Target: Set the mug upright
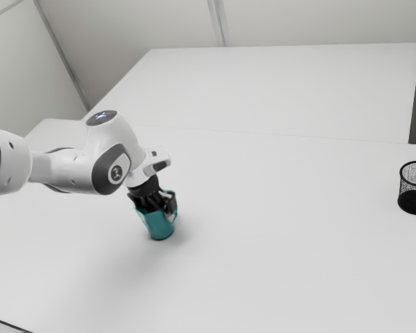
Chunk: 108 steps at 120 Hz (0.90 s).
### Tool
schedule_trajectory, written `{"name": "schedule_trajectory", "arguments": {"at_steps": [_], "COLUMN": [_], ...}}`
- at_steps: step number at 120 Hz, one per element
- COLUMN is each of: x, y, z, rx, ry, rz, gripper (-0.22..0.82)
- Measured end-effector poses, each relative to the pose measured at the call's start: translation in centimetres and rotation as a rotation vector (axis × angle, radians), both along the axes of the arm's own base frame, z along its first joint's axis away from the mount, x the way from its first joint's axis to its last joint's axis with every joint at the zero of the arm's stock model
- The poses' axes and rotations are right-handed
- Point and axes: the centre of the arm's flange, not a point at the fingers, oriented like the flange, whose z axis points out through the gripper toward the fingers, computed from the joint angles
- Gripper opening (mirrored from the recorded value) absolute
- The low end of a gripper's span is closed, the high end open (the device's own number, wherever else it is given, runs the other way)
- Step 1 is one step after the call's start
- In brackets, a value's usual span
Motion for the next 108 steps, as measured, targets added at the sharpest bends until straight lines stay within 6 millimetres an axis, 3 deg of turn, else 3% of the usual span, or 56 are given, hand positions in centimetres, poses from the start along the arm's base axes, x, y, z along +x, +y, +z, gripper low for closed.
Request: {"name": "schedule_trajectory", "arguments": {"at_steps": [19, 44, 49, 67, 73, 80, 96, 108], "x": [-0.1, -0.6, 0.3, 8.2, 9.9, 10.0, 9.9, 9.2], "y": [-0.1, -0.2, -0.3, -1.5, -2.0, -2.2, -0.6, 1.1], "z": [1.5, 5.6, 7.1, 12.3, 14.0, 16.5, 26.9, 28.9], "rx": [-0.022, -0.053, -0.054, -0.023, -0.016, -0.02, -0.011, 0.006], "ry": [-0.021, -0.081, -0.099, -0.096, -0.099, -0.109, -0.183, -0.143], "rz": [0.034, 0.054, 0.052, 0.024, -0.001, -0.031, -0.08, -0.095], "gripper": [0.37, 0.49, 0.51, 0.56, 0.57, 0.58, 0.59, 0.6]}}
